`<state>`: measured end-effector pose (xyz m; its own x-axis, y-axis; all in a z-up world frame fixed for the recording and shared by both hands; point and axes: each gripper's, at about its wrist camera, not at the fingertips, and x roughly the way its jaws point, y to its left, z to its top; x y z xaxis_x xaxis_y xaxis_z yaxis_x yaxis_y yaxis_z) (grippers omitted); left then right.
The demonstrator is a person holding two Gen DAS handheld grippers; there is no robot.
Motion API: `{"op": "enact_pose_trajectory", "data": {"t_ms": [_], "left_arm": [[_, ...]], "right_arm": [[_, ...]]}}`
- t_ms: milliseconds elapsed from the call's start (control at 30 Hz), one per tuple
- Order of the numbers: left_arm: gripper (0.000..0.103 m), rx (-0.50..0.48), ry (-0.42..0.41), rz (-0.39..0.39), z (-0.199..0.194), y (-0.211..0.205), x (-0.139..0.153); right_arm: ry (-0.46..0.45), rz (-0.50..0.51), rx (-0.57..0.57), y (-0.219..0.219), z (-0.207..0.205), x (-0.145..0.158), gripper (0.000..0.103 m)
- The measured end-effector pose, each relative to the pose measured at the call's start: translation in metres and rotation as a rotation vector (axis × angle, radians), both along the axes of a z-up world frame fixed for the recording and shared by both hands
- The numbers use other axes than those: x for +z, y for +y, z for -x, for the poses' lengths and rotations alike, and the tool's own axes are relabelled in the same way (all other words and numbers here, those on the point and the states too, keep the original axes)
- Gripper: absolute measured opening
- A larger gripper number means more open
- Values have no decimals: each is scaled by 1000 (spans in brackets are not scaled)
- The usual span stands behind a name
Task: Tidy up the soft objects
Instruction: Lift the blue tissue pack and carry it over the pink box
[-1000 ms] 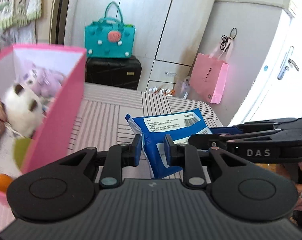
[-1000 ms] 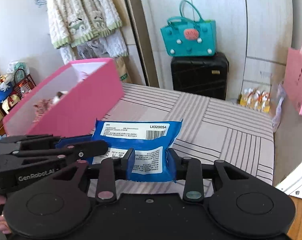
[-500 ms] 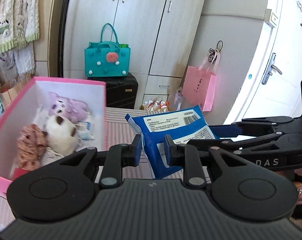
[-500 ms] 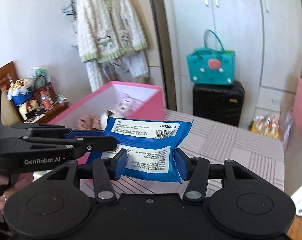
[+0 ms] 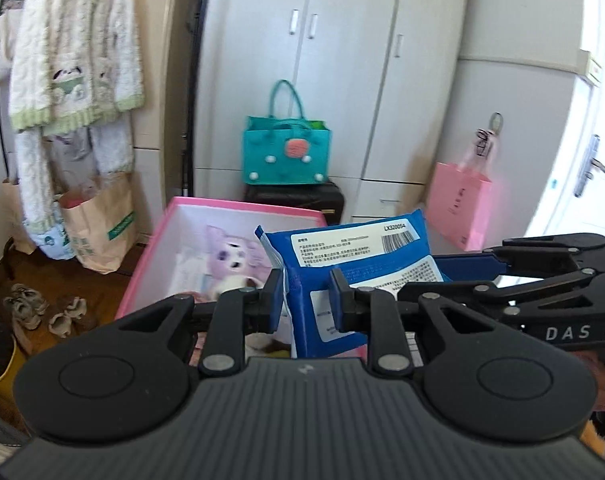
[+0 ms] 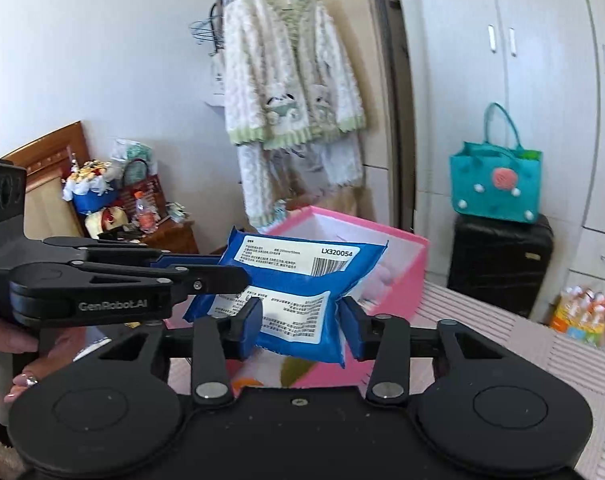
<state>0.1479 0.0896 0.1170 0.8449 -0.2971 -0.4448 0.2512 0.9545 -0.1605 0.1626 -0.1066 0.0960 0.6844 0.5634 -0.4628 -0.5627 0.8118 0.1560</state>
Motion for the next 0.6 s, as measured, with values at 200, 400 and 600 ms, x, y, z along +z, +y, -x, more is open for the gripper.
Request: {"op": "enact_pose_trajectory", "data": {"t_ms": [200,400,600], "left_arm": [[23,45,39,-14,-26,25,-3],[22,42,116,-55,-50,39,-23],[22,41,187,-84,-77,42,-46]], "right_arm": [[35,-23,40,22,-26,-2,25],[131,-83,57,35,-54,-25,21],[196,-44,29,51,-71,-49,21]]}}
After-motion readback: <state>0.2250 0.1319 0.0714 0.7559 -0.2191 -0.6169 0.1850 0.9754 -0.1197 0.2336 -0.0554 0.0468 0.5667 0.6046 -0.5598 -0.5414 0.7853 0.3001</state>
